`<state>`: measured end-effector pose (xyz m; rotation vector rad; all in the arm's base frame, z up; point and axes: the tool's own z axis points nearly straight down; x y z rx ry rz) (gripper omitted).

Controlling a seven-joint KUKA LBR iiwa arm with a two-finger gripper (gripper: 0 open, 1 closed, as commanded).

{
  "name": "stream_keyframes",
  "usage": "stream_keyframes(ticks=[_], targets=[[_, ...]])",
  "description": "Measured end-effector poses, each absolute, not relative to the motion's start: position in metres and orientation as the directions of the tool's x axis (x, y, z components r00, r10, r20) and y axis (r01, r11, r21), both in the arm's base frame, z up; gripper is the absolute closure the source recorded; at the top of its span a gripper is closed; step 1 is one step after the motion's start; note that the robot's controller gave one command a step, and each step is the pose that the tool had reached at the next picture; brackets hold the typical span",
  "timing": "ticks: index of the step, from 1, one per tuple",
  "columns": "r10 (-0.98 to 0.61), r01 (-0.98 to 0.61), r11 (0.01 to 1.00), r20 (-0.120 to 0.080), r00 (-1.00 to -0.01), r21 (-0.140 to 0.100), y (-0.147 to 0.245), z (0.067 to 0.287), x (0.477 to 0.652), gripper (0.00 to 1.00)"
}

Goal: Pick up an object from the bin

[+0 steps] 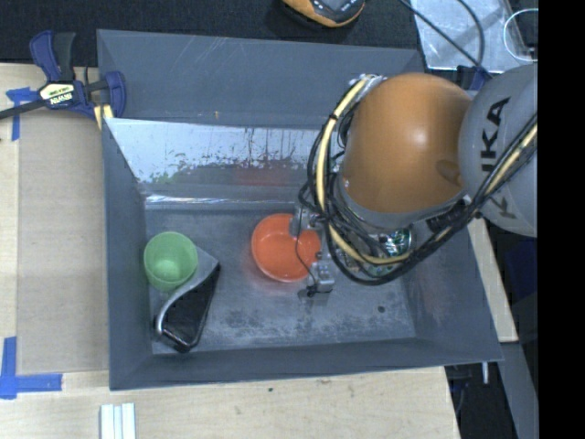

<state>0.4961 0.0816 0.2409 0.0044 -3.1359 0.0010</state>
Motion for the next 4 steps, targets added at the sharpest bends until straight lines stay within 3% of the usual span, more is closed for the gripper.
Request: stream_keyframes(ticks=[1, 2, 3, 4], targets=[[0.001, 0.001, 1.0, -0.003, -1.0, 0.001, 0.081, 0.246, 0.497, 0.0], [0.095, 0.095, 0.995, -0.002, -0.995, 0.0, 0.068, 0.106, 0.55, 0.0], [0.081, 0.081, 0.997, -0.005, -0.997, 0.001, 0.074, 0.07, 0.551, 0.0], [0.228, 0.228, 0.974, -0.008, -0.974, 0.002, 0.058, 0.071, 0.559, 0.0]])
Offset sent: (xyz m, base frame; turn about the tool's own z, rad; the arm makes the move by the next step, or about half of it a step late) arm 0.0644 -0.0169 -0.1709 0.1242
